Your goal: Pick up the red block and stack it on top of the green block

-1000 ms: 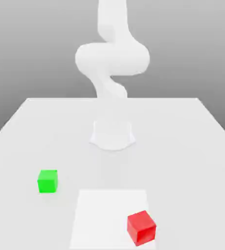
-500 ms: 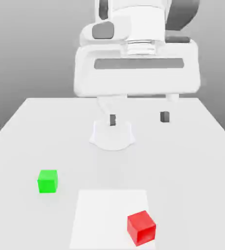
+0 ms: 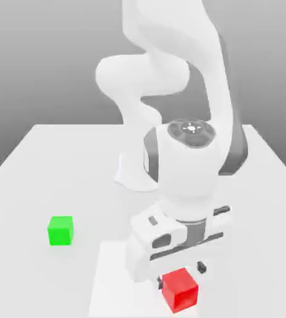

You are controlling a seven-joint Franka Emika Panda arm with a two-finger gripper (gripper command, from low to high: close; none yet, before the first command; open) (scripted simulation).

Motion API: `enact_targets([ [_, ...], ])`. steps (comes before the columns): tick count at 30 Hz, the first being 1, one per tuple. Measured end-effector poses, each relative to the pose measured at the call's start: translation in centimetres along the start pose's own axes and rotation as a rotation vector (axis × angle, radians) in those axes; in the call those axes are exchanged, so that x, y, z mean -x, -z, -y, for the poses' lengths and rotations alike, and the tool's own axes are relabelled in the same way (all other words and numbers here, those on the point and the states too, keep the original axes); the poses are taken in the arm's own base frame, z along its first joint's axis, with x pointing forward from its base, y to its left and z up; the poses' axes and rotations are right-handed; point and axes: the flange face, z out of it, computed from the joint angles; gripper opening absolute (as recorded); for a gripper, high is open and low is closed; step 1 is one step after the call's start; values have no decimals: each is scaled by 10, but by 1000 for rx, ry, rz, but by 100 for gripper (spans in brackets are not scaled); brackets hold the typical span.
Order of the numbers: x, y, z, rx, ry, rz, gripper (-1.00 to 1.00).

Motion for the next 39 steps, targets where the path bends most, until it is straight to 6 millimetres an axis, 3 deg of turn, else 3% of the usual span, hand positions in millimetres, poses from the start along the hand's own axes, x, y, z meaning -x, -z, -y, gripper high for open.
enact_targets([
  [7, 0, 1, 0, 1, 0, 1, -100],
  [12, 0, 55, -1, 0, -7, 1, -100],
  [17, -5, 73, -48, -20, -316, 11, -100],
  [25, -4, 87, -139, -41, -900, 24, -100],
  [39, 44, 100, -267, -28, -1881, 19, -100],
])
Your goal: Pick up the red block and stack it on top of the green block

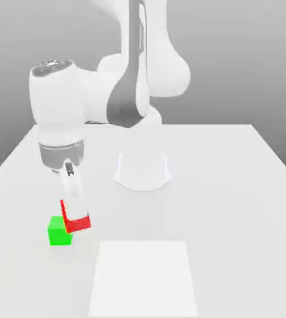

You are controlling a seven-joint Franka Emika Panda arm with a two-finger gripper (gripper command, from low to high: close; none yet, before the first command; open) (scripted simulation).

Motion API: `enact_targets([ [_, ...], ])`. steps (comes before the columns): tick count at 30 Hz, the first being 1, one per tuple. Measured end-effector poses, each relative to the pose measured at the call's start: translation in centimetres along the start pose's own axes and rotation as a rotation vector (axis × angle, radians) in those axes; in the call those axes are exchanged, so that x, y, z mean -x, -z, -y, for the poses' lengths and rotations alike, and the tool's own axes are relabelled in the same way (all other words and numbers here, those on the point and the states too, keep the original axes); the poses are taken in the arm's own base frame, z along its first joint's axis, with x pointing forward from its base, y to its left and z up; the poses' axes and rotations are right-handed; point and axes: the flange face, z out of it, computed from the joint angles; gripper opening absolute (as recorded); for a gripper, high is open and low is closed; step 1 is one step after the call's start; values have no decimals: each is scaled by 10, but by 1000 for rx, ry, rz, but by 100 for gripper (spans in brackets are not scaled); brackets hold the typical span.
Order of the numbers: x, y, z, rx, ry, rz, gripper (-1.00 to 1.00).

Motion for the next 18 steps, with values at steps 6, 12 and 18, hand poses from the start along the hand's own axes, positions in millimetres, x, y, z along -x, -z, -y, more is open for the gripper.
enact_targets([
  [6, -54, -2, -15, -7, -399, -27, -100],
  [12, -59, -47, -15, -8, -433, -33, -100],
  [18, -61, -62, -17, -7, -438, -30, 100],
])
